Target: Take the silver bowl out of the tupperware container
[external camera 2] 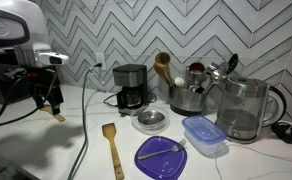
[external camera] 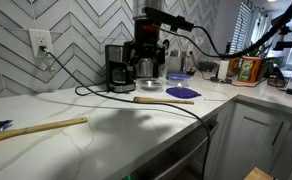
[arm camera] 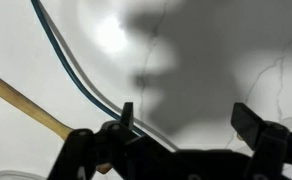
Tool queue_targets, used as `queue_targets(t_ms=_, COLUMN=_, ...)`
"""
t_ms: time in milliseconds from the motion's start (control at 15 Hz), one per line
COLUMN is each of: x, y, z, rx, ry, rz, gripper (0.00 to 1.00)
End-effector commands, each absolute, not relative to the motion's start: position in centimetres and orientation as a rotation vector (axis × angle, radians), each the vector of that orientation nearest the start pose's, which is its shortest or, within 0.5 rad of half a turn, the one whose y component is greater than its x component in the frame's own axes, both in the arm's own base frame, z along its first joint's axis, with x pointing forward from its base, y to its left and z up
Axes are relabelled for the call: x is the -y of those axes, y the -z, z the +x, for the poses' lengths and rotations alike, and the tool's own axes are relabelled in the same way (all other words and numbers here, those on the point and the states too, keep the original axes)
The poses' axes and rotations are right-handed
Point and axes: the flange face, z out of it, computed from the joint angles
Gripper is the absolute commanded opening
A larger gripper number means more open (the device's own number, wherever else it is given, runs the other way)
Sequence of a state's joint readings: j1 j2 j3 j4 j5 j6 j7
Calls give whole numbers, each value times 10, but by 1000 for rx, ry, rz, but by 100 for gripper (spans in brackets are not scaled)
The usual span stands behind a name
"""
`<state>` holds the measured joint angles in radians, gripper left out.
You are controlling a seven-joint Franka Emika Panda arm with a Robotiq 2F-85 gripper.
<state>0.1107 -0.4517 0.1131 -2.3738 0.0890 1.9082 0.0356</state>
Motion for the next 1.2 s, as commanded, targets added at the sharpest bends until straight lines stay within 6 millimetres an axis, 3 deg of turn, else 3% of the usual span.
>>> queue_targets(t_ms=0, x=-101, y=-490, z=400, rx=228, ry=-32, rz=-3101, gripper=100)
queue_targets(t_ms=800, x=-101, y=-490, z=400, rx=228, ry=-32, rz=-3101, gripper=100)
queue_targets(t_ms=1133, x=-81, y=-505, z=438, rx=230, ry=108, rz=-3137, gripper=100)
